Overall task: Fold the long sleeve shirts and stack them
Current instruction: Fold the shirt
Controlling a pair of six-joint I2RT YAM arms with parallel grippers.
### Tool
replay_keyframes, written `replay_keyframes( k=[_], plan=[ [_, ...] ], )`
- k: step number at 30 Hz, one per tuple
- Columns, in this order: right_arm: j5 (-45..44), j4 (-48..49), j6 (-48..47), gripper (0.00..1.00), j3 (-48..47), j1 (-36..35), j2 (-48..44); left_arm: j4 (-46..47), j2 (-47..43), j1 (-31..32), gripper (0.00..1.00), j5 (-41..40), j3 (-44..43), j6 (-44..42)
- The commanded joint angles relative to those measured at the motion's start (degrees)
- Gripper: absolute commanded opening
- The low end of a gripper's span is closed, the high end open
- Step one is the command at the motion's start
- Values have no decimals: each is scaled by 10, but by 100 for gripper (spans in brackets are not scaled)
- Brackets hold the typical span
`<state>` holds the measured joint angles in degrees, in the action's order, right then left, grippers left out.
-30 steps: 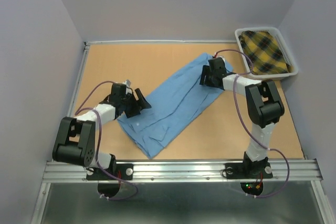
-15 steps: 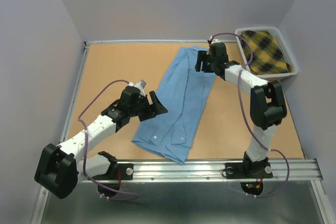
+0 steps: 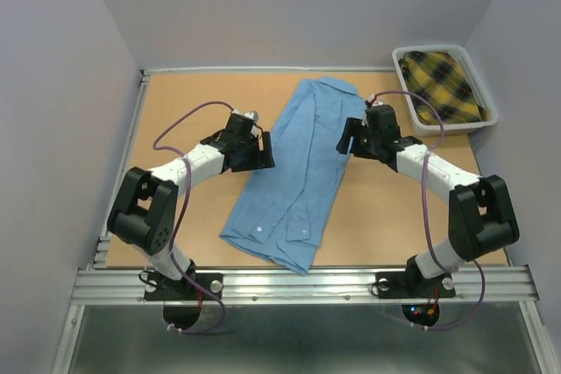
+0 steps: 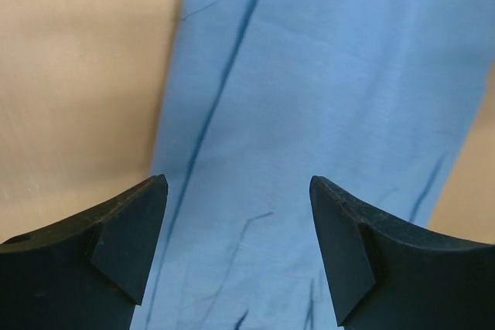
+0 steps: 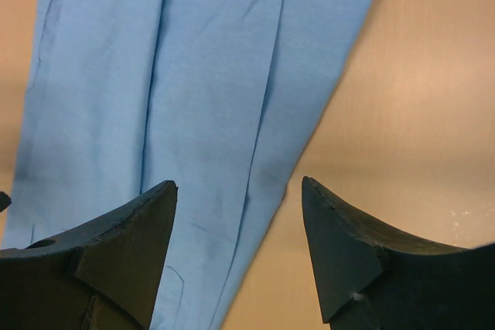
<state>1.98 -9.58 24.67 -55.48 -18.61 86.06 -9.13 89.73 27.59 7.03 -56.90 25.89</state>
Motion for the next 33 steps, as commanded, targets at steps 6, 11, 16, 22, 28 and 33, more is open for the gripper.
replay_keyframes(
  k=[6, 11, 16, 22, 28, 33],
  plan=[
    [-1, 13, -15, 71, -46, -6, 127, 17, 32, -7, 85, 15, 20, -7],
    [-43, 16, -37, 71, -104, -6, 184, 47, 38, -7, 85, 45, 72, 35],
    [-101, 15, -84, 70, -154, -7, 247, 106, 26, -3, 82, 88, 131, 121],
    [-124, 14, -130, 70, -242, -6, 318, 176, -4, 48, 82, 100, 181, 251],
    [-106, 4, -133, 70, -327, -6, 360, 168, -41, 63, 86, 58, 180, 271],
    [-121, -3, -127, 72, -300, -6, 266, 101, -110, 63, 98, -35, 145, 215]
  ],
)
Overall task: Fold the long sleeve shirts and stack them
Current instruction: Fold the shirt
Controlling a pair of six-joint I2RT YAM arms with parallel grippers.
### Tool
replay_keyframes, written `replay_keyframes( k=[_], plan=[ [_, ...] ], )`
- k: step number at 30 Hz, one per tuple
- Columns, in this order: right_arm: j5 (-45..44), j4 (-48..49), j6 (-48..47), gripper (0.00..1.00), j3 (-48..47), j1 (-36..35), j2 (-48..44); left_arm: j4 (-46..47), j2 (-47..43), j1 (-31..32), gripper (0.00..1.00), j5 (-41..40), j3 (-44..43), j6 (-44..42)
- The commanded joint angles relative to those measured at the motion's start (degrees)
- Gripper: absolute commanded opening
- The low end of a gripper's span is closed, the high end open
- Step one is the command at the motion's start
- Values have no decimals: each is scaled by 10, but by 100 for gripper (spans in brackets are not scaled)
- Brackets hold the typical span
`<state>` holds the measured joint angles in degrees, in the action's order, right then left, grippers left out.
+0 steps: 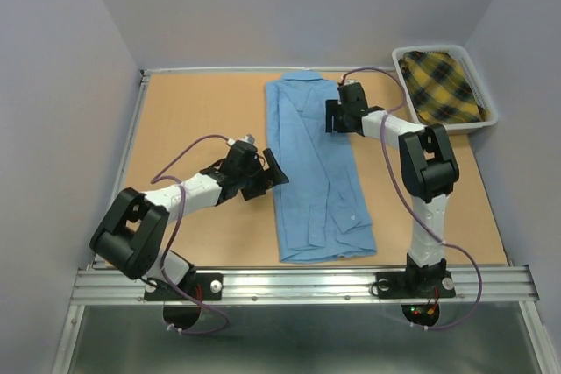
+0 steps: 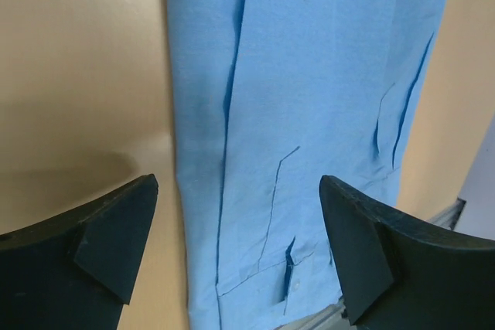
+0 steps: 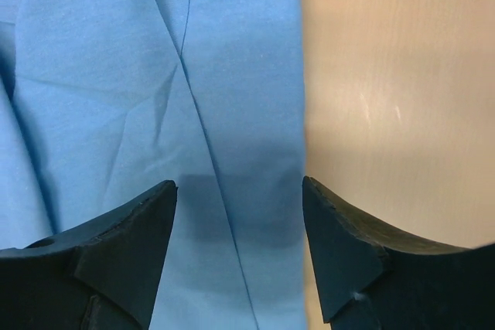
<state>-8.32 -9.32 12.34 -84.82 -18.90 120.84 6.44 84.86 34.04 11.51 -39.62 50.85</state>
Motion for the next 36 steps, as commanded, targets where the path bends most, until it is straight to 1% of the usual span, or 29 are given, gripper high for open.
replay_keyframes(
  k=[1, 2, 3, 6, 7, 8, 9, 10, 11, 13, 14, 15, 16, 18, 19, 21, 29, 36],
  plan=[
    [-19, -6, -4, 72, 7, -4, -102, -63, -70, -1, 98, -89, -33, -43],
    [-19, -7, -3, 72, 20, -4, -122, -90, -85, 0, 98, -97, -41, -51],
    [-19, -8, 4, 72, 57, -4, -169, -100, -96, 0, 98, -111, -46, -64],
    [-4, -15, 18, 72, 116, -4, -234, -118, -109, 4, 90, -111, -55, -78],
    [2, -17, 31, 72, 156, -4, -275, -119, -113, 7, 89, -110, -59, -80],
    [8, -23, 37, 72, 174, -4, -294, -119, -113, 10, 86, -111, -63, -81],
    [20, -32, 43, 72, 191, -3, -311, -116, -113, 13, 82, -110, -67, -85],
    [25, -38, 54, 71, 224, -4, -328, -115, -104, 16, 81, -111, -72, -88],
    [37, -46, 63, 70, 238, -4, -356, -110, -98, 16, 77, -108, -84, -90],
    [54, -54, 72, 69, 266, -4, -379, -102, -80, 16, 74, -105, -100, -95],
    [61, -57, 76, 67, 289, -4, -387, -99, -56, 16, 73, -105, -112, -98],
    [73, -64, 79, 66, 298, -4, -398, -90, -44, 16, 71, -98, -134, -106],
    [79, -68, 85, 65, 307, -4, -401, -86, -12, 16, 70, -97, -147, -110],
    [106, -71, 90, 61, 332, -5, -407, -81, 21, 16, 68, -83, -189, -123],
    [111, -71, 95, 59, 341, -5, -408, -81, 55, 16, 68, -76, -203, -127],
    [124, -70, 101, 55, 358, -9, -403, -80, 86, 16, 66, -74, -237, -132],
    [122, -63, 111, 51, 360, -16, -359, -92, 217, 3, 63, -92, -303, -160],
    [112, -21, 131, 47, 343, -29, -293, -120, 288, -20, 62, -111, -363, -190]
  ],
)
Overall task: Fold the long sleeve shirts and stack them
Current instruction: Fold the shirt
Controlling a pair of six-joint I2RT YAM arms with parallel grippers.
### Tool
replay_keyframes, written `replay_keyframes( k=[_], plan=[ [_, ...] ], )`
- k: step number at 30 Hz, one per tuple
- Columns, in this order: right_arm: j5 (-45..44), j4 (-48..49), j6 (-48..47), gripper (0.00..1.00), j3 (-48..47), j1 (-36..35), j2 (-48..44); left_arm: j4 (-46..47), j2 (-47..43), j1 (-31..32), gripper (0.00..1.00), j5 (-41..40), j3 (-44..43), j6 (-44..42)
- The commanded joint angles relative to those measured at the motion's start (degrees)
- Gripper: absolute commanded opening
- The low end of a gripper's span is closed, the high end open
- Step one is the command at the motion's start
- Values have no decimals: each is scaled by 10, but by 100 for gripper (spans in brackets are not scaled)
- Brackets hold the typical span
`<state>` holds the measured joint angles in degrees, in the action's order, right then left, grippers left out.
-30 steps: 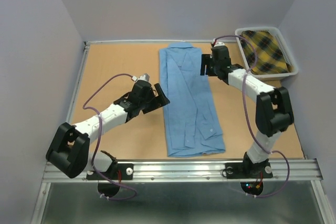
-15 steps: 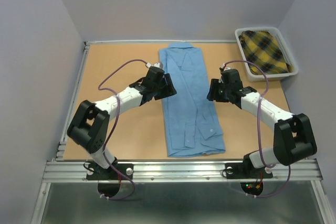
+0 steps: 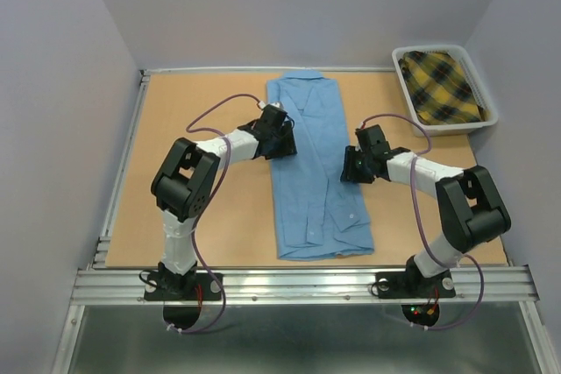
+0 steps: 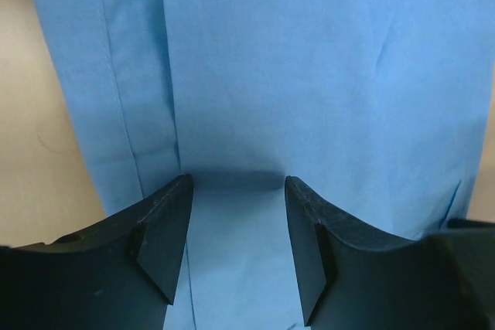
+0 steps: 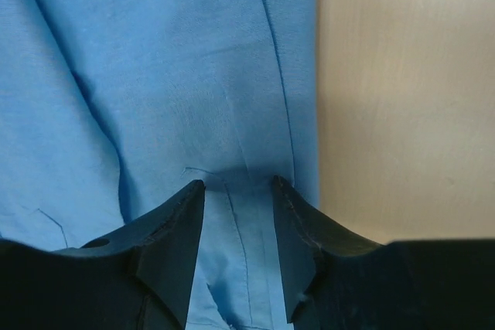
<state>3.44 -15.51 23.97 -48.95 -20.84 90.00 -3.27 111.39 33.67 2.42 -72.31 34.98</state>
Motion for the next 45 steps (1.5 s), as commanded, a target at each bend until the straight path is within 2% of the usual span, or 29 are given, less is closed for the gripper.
replay_keyframes(
  k=[1, 7, 11, 12, 13, 14, 16, 18, 22, 25, 26, 27, 29, 32, 35, 37, 41, 45],
  plan=[
    [-8, 44, 16, 46, -20, -10, 30, -25, 29, -20, 62, -20, -42, -35],
    [-47, 72, 20, 45, -65, -10, 106, -48, 76, -60, 64, -20, -106, -60],
    [-44, 72, 23, 48, -108, -10, 126, -45, 66, -69, 69, -20, -119, -82],
    [-39, 72, 23, 49, -114, -10, 122, -43, 59, -70, 73, -20, -119, -86],
    [-39, 72, 25, 52, -122, -10, 106, -46, 33, -70, 83, -20, -113, -92],
    [-39, 72, 27, 53, -123, -10, 93, -44, 16, -70, 83, -20, -105, -93],
    [-24, 72, 40, 57, -117, -9, 63, -39, -27, -70, 98, -20, -80, -93],
    [-20, 71, 42, 64, -98, -9, 12, -36, -106, -70, 98, -20, -30, -79],
    [-15, 64, 65, 70, -41, -8, -88, -39, -273, -70, 98, -17, 85, -26],
    [-10, 48, 83, 75, 15, -4, -151, -38, -357, -68, 97, 8, 202, 34],
    [-11, 42, 99, 83, 29, -4, -194, -39, -409, -62, 95, 15, 230, 49],
    [-5, 34, 107, 86, 44, -4, -212, -39, -433, -56, 93, 22, 286, 68],
    [14, 25, 129, 94, 86, -3, -264, -38, -499, -37, 92, 43, 337, 121],
    [55, 1, 144, 96, 130, -3, -307, -15, -561, 5, 91, 74, 431, 193],
    [86, -9, 167, 93, 171, -3, -337, 1, -588, 50, 90, 65, 471, 231],
    [76, -20, 177, 90, 189, -2, -354, 8, -586, 63, 90, 66, 485, 242],
    [27, -51, 195, 84, 228, -2, -395, 29, -551, 100, 84, 67, 510, 259],
    [17, -73, 197, 81, 246, -2, -400, 55, -511, 114, 80, 72, 513, 256]
  ],
)
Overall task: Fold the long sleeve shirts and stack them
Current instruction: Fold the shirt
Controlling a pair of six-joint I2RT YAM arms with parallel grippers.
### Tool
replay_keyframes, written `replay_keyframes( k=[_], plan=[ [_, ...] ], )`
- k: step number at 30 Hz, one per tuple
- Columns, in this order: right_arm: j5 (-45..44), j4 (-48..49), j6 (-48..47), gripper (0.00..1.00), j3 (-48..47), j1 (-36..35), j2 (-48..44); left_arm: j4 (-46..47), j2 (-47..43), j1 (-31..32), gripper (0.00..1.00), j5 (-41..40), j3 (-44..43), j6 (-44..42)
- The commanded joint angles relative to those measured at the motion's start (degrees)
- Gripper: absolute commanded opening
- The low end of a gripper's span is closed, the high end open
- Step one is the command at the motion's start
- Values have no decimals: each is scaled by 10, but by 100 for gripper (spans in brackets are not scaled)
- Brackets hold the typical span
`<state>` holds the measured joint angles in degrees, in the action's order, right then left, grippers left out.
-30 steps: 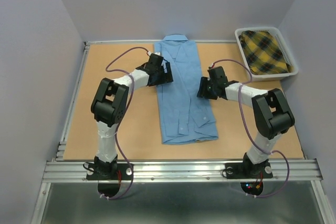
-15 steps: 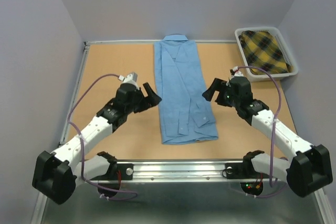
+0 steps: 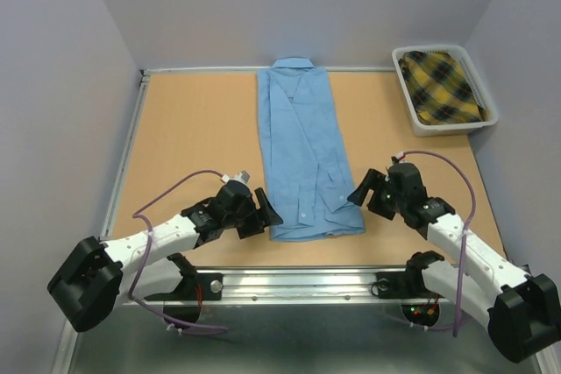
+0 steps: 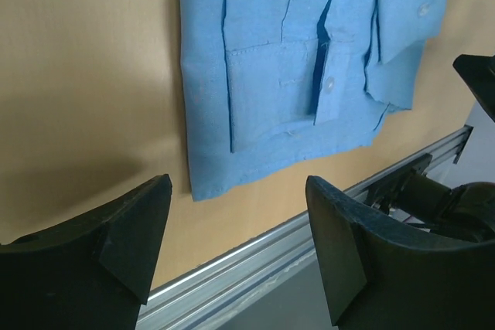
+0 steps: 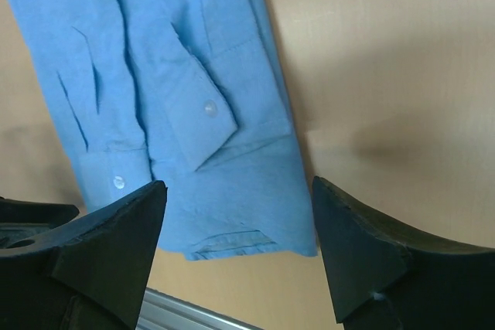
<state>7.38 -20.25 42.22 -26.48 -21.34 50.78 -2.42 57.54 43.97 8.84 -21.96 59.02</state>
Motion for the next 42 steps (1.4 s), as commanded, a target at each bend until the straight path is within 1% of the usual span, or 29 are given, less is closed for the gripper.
replay_keyframes(
  k=[1, 8, 13, 17, 19, 21, 26, 31, 33, 42],
  plan=[
    [-18, -28, 15, 81, 25, 3, -8, 52, 35, 11, 79, 9, 9, 13],
    [-11, -28, 29, 73, 53, 4, -3, 84, 91, 15, 72, 27, 10, 7],
    [-17, -28, 32, 72, 53, 3, 9, 94, 115, 16, 68, 40, 7, 1],
    [-32, -28, 10, 67, 31, 3, 1, 84, 101, 16, 69, 30, -4, -4],
    [-39, -29, -5, 61, 4, 3, 5, 71, 93, 16, 69, 15, -8, -5],
    [-41, -29, -22, 57, -19, 3, 17, 65, 85, 16, 69, 7, -9, -5],
    [-60, -20, -20, 56, -51, 3, 77, 67, 87, 16, 69, 7, -7, -6],
    [-92, 28, 6, 50, -51, 3, 92, 71, 86, 16, 69, 7, -8, -8],
    [-97, 40, 16, 49, -50, 4, 116, 73, 85, 17, 69, 7, -7, -8],
    [-90, 105, 26, 41, -34, 3, 156, 87, 88, 16, 69, 14, 1, -8]
  ],
)
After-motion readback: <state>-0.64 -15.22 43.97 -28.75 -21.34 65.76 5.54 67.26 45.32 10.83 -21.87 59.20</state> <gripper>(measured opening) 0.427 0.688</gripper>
